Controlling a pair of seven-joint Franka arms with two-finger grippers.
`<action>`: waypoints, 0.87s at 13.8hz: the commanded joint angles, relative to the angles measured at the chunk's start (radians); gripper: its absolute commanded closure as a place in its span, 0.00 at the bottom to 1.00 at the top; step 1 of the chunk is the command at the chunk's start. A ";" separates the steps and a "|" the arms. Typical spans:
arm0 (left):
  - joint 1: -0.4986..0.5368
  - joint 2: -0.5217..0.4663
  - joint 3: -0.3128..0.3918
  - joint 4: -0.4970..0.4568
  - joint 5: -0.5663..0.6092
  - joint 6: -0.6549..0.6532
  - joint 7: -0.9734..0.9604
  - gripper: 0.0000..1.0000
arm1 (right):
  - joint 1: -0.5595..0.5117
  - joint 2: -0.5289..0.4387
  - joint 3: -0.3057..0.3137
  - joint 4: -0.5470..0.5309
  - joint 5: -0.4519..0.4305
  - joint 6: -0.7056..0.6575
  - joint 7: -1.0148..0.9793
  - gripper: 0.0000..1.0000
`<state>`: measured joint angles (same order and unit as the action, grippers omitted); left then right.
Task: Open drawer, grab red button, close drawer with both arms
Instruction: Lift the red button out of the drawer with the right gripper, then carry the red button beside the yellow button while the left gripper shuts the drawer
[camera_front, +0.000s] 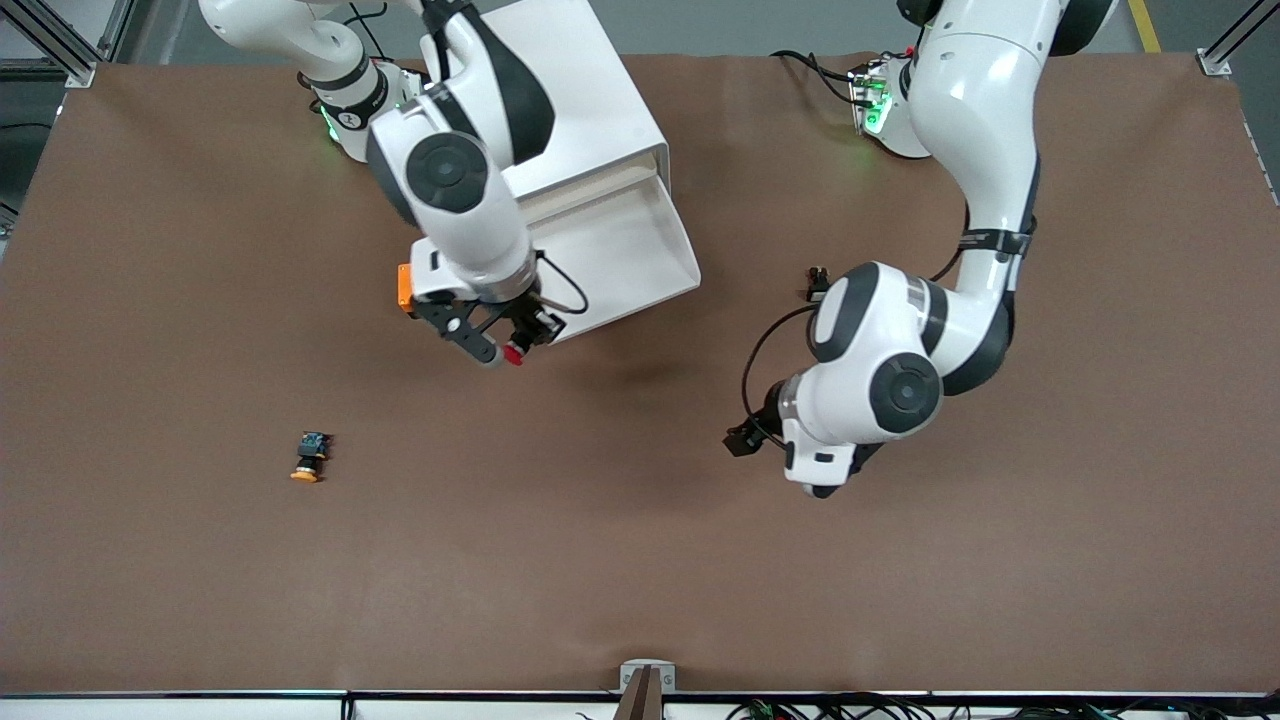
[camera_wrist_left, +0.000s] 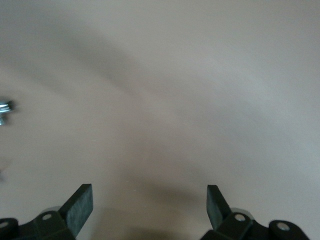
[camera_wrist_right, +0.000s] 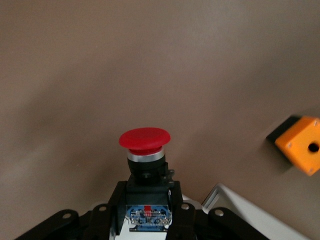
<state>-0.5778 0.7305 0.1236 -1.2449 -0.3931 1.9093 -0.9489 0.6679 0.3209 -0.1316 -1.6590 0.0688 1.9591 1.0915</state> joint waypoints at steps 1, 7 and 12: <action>-0.077 0.012 -0.001 -0.025 0.026 0.059 0.051 0.00 | -0.121 -0.006 0.018 -0.001 -0.017 -0.016 -0.229 0.99; -0.206 0.009 -0.004 -0.079 0.022 0.056 0.127 0.00 | -0.318 0.032 0.018 -0.030 -0.014 0.073 -0.616 0.98; -0.241 0.006 -0.071 -0.087 0.010 0.034 0.047 0.00 | -0.451 0.151 0.023 -0.068 0.000 0.203 -0.893 0.97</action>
<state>-0.8191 0.7566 0.0885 -1.3099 -0.3893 1.9534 -0.8766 0.2736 0.4295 -0.1324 -1.7151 0.0655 2.1105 0.2868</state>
